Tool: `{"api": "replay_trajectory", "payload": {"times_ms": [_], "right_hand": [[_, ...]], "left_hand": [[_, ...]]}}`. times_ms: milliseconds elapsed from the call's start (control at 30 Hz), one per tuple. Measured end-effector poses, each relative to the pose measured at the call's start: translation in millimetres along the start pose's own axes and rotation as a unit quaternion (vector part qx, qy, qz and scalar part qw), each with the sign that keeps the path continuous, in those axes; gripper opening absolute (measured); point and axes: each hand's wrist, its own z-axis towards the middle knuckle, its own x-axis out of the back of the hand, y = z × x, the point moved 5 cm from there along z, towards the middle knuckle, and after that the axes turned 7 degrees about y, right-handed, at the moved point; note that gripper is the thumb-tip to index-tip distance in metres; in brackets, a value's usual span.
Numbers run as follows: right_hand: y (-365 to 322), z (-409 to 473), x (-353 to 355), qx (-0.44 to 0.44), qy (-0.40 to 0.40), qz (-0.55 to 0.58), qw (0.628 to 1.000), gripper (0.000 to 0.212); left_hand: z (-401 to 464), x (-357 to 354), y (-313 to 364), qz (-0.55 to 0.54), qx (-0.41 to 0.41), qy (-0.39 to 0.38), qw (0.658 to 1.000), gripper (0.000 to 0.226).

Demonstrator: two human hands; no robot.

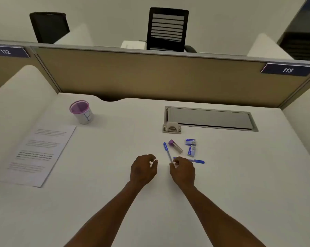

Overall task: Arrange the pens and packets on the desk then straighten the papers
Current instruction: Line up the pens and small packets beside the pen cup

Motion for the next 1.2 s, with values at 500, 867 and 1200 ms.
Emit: {"api": "replay_trajectory", "payload": {"times_ms": [500,867,1200], "right_hand": [[-26,-14,-18,0.014,-0.041,0.127,0.991,0.01],[-44,12,3,0.078,-0.051,0.2,0.975,0.005],[-30,90,2,0.071,-0.053,-0.17,0.982,0.04]], "left_hand": [[6,-16,-13,-0.166,0.17,-0.025,0.971,0.037],[13,-14,-23,-0.406,0.316,0.006,0.857,0.016],[17,-7,-47,-0.449,0.343,-0.009,0.825,0.019]]}}
